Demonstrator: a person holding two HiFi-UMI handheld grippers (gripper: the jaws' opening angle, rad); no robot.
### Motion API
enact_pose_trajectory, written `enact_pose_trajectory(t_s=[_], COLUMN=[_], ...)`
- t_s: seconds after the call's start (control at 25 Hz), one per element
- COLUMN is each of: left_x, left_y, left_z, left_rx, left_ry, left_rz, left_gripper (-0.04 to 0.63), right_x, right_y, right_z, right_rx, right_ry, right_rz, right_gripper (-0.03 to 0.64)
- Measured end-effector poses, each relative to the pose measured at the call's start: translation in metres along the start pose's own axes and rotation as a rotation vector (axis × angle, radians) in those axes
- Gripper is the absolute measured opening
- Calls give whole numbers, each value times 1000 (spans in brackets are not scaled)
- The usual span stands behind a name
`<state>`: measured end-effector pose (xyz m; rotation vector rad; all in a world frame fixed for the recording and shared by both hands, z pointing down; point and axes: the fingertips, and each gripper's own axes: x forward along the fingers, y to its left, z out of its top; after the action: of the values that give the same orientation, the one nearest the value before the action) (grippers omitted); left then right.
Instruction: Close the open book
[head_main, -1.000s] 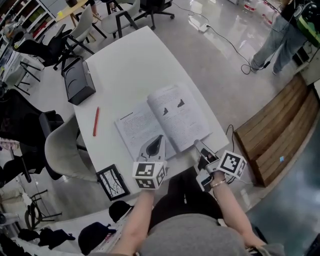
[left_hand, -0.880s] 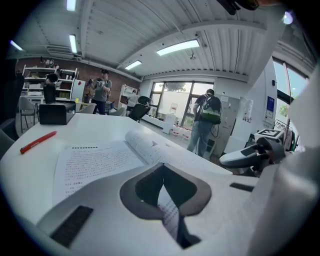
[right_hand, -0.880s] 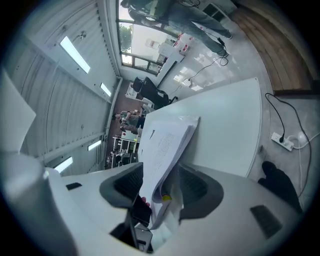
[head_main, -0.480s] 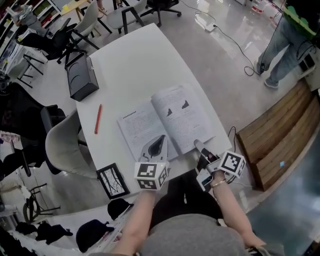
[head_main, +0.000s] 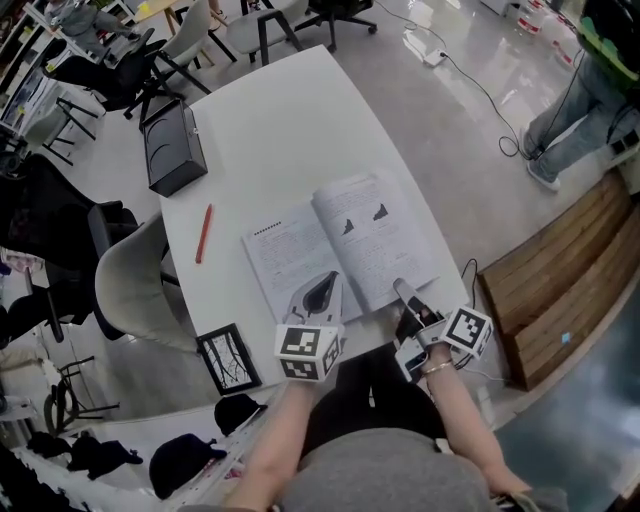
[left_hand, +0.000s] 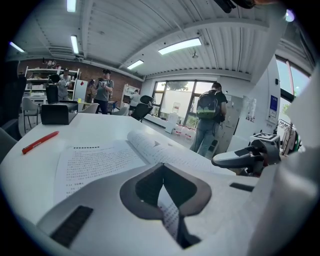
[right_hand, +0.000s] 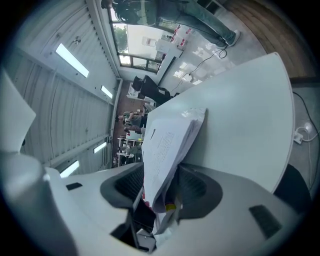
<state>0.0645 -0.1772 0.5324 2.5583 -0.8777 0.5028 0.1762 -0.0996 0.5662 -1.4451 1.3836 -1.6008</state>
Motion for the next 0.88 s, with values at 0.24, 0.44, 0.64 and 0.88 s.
enact_pose_trajectory(t_s=[0.24,0.44,0.64,0.88], left_x=[0,0,-5,-15], left_y=[-1,0,4,13], left_z=[-1,-2,-4,-4], left_rx=[5,4,-1,-12], left_ry=[6,12,20,17], left_rz=[4,8,26,59], left_gripper=[6,6,6,6], right_x=[-5,-7,-4,-4], right_y=[-1,9,30,43], right_z=[-1,-5,-10,-13], right_rx=[-78,-132,-221,-420], right_ry=[-4,-10,-13,4], right_rz=[-78,-86,-25,-27], right_gripper=[126,103,74,63])
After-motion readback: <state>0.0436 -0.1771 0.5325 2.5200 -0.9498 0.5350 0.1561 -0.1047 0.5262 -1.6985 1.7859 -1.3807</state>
